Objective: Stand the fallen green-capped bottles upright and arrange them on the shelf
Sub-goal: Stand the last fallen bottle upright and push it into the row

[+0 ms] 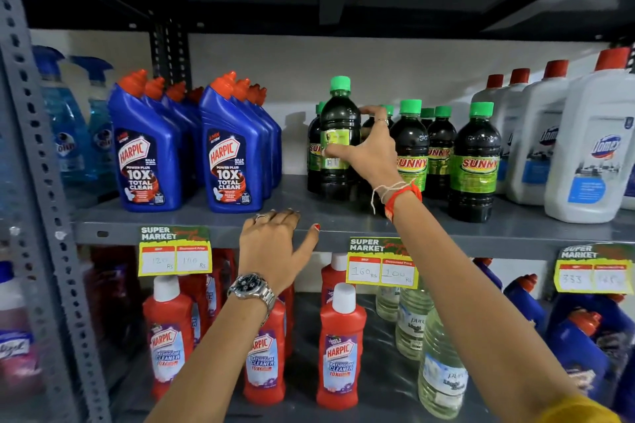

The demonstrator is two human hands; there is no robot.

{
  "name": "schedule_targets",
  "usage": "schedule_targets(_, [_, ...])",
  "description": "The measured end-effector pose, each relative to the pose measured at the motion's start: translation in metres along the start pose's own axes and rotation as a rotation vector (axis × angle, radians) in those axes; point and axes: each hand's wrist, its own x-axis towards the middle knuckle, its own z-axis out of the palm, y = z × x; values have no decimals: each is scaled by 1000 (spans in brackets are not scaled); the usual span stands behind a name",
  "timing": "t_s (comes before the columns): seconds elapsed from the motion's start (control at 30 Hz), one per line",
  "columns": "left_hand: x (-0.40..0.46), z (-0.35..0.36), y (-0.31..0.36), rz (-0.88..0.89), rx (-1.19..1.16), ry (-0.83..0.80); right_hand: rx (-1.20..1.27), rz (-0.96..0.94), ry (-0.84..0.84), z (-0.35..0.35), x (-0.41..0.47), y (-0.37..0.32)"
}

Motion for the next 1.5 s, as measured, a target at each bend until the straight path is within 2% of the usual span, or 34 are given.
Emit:
schedule_targets(0.23, [0, 1, 0, -7, 12, 25, 195, -19, -72, 14, -8, 32])
schedule_targets(0.37, [-1, 3, 1, -15, -5, 43, 200, -36, -147, 12, -8, 32])
schedule_targets(0.43, [-1, 3, 1, -19, -12, 46, 110, -71, -137, 13, -10, 32])
schedule_targets(0.57, [-5, 6, 2, -34, -23, 43, -244, -153, -42, 19, -24, 33])
schedule_targets(0.63, [-6, 7, 2, -40, -30, 40, -292, -170, -18, 20, -25, 35])
schedule_targets(0.83, [-1, 3, 3, -47, -19, 53, -94, -29, -212, 14, -12, 31])
schedule_targets(0.9, [-1, 4, 2, -43, -13, 50, -90, -25, -206, 17, -12, 31])
schedule_targets(1.1, [0, 4, 2, -30, -9, 46, -223, -33, -48, 26, -16, 36])
schedule_targets(1.27, [0, 4, 2, -33, -9, 39, 51, 157, -173, 20, -7, 37])
schedule_targets(1.33, [0, 3, 2, -32, -11, 34, 77, 185, -206, 19, -7, 38])
schedule_targets(1.5, [1, 3, 2, -30, -9, 29, -230, 8, -94, 27, -22, 36])
